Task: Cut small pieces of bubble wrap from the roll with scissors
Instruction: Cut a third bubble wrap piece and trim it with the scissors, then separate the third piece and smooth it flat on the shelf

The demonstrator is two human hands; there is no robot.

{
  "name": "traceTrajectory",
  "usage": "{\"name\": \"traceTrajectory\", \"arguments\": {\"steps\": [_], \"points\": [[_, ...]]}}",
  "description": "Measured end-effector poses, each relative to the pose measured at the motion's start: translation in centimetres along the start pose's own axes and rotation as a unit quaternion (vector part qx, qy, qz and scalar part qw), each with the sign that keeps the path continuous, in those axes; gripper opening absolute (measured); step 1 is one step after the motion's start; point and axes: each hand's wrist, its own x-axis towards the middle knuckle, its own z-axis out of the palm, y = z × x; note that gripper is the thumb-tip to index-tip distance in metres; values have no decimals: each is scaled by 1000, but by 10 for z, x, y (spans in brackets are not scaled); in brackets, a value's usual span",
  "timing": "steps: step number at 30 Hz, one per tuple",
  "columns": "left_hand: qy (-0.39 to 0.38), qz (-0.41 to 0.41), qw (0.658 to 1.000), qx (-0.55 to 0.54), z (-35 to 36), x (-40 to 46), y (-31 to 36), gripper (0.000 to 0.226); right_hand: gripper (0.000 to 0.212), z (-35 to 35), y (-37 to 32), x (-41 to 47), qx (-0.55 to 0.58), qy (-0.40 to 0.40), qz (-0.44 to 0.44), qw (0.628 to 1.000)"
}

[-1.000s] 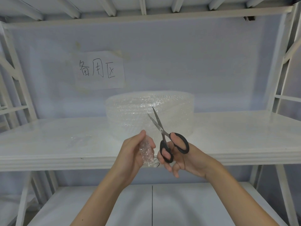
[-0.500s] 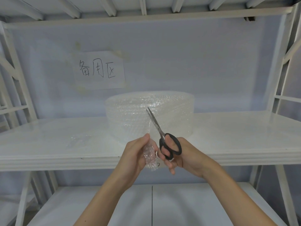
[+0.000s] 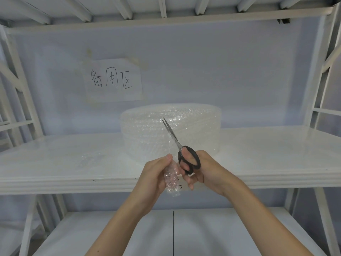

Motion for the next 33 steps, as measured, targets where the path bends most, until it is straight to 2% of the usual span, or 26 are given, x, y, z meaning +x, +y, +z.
{"name": "traceTrajectory", "arguments": {"steps": [3, 8, 12, 14, 17, 19, 23, 28, 31, 33], "points": [[-6, 0, 1000, 23, -2, 0, -2, 52, 56, 1, -3, 2, 6, -7, 0, 1000], [-7, -11, 1000, 26, -5, -1, -8, 39, 55, 2, -7, 7, -11, 29, -7, 1000], [9, -38, 999, 29, -13, 0, -17, 41, 50, 1, -16, 9, 18, 57, -23, 998], [22, -38, 999, 24, -17, 0, -17, 41, 49, 2, -21, 7, 35, 94, -50, 994], [53, -26, 998, 32, -25, -1, -16, 39, 44, -6, -23, -4, 45, 194, -112, 974], [77, -17, 996, 46, -35, -3, -16, 35, 44, -19, -21, -14, 23, 260, -117, 958], [139, -17, 988, 57, -62, -3, -15, 21, 18, -58, 0, -29, -46, 373, -61, 924], [159, -8, 987, 30, -78, 1, -7, 8, 33, -93, 17, -37, -177, 451, 65, 873], [159, -5, 987, 29, -75, 2, -6, 13, 45, -102, 13, -31, -290, 444, 121, 839], [162, -1, 986, 45, -72, 1, -6, 12, 49, -105, 11, -24, -406, 414, 175, 796]]}}
